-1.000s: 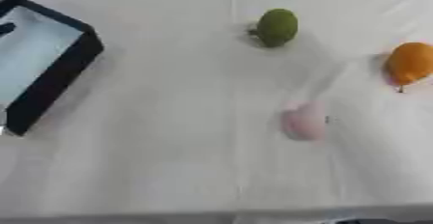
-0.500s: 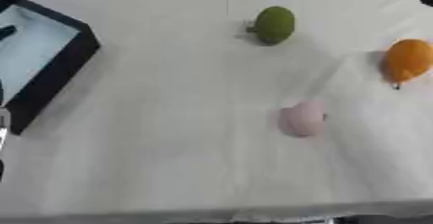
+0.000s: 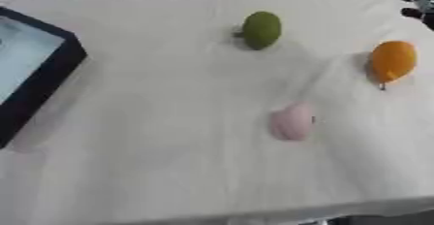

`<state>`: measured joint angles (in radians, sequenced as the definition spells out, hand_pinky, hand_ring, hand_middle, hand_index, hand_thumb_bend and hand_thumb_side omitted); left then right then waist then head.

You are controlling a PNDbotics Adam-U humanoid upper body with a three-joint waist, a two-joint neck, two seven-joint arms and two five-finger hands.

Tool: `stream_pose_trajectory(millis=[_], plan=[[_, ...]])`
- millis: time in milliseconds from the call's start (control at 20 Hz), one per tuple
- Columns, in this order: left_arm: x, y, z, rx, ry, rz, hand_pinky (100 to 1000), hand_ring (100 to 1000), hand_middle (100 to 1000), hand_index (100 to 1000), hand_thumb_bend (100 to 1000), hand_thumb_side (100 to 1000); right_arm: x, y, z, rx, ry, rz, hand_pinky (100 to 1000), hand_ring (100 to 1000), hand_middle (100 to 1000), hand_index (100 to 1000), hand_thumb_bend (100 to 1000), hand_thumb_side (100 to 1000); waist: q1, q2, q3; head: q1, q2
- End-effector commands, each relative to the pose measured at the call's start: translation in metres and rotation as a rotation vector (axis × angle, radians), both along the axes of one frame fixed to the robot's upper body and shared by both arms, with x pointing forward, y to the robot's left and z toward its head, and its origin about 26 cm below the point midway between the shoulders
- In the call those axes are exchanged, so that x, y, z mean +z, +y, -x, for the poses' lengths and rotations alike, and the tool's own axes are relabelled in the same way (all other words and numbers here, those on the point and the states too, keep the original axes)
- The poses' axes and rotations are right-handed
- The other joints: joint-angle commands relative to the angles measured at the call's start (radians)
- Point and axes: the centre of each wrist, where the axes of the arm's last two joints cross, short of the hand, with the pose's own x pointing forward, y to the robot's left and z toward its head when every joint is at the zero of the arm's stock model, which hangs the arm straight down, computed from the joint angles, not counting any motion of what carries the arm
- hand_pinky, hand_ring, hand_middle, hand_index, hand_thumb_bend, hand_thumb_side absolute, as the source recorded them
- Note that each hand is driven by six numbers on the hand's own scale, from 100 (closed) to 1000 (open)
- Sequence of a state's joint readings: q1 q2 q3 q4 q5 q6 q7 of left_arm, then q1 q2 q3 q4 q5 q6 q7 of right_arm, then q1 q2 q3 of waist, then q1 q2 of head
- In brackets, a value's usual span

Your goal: Pick up the objects with one hand, pass them to the other hand, and then place them into the box on the other side of the table.

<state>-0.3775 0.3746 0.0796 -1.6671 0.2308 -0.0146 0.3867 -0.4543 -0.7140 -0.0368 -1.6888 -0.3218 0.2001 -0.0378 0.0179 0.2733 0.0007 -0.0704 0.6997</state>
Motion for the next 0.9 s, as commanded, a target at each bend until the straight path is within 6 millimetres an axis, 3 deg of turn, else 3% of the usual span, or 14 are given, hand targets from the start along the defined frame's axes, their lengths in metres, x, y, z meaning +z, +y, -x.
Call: stream_pose_trajectory(millis=[50, 450, 800, 900], plan=[[0.005, -0.003, 0.001, 0.008, -0.019, 0.013, 770, 883, 884, 936, 729, 688, 0.038, -0.014, 0.007, -0.012, 0.001, 0.195, 857, 869, 848, 903, 423, 379, -0.001, -0.019, -0.002, -0.013, -0.028], [-0.003, -0.009, 0.000, -0.003, 0.009, 0.001, 771, 884, 884, 937, 726, 691, 0.080, -0.034, -0.001, 0.038, 0.122, 0.589, 874, 894, 879, 908, 424, 322, 0.004, -0.036, -0.002, -0.023, -0.018], [-0.003, -0.007, 0.000, -0.008, 0.009, -0.005, 770, 882, 878, 934, 726, 690, 0.078, -0.057, -0.009, 0.065, 0.309, 0.824, 889, 914, 896, 885, 390, 241, 0.005, -0.039, 0.000, -0.009, -0.013], [-0.003, -0.008, 0.000, -0.010, 0.010, -0.005, 769, 881, 874, 932, 726, 691, 0.075, -0.064, -0.011, 0.045, 0.347, 0.858, 889, 913, 893, 880, 343, 264, 0.004, -0.039, 0.001, -0.010, -0.014]])
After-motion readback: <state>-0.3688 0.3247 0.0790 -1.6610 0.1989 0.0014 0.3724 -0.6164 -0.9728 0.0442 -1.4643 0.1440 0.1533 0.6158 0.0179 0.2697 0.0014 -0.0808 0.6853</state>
